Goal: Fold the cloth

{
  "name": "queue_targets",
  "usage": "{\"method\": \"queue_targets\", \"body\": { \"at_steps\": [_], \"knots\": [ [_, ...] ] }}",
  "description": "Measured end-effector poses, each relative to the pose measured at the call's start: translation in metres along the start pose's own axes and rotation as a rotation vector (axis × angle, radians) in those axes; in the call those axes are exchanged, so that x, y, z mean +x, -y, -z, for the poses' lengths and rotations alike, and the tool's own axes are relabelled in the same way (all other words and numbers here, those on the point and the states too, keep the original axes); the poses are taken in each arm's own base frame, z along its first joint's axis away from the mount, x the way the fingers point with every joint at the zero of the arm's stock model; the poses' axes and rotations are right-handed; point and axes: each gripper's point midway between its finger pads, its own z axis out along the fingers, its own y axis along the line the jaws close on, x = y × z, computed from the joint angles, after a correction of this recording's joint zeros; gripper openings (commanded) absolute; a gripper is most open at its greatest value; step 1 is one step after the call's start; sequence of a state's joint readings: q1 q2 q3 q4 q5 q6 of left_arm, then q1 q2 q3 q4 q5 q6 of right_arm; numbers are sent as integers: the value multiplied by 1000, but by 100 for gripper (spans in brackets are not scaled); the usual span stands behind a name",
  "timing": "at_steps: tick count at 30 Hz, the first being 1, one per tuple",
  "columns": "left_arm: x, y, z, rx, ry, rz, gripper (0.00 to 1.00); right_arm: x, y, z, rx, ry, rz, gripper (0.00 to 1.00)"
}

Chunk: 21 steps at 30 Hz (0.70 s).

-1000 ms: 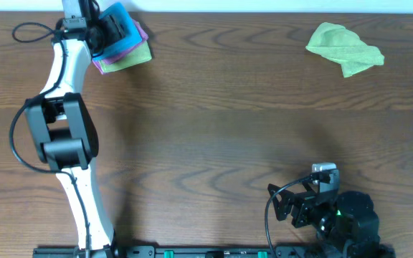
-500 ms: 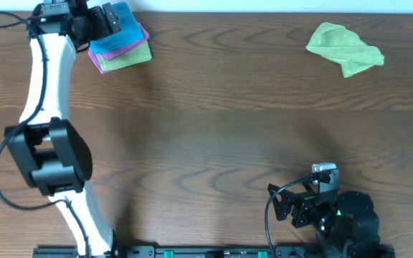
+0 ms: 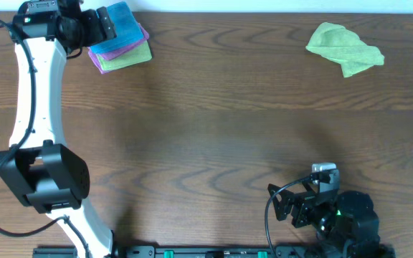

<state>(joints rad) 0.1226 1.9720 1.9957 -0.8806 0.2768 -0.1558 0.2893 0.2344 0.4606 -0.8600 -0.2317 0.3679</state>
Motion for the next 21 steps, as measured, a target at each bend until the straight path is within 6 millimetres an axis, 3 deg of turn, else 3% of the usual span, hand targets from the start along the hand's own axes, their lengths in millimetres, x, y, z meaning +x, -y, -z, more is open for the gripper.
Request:
{"method": "queue_targets", "body": {
  "at_steps": [4, 10, 15, 21],
  "knots": [
    [8, 6, 9, 26, -29, 4, 95, 0, 0, 0, 0, 0, 0, 99],
    [42, 9, 31, 34, -154, -2, 96, 0, 0, 0, 0, 0, 0, 99],
    [63, 13, 68, 32, -203, -53, 96, 0, 0, 0, 0, 0, 0, 99],
    [70, 16, 110, 17, -158, -127, 95, 0, 0, 0, 0, 0, 0, 99]
  ]
}}
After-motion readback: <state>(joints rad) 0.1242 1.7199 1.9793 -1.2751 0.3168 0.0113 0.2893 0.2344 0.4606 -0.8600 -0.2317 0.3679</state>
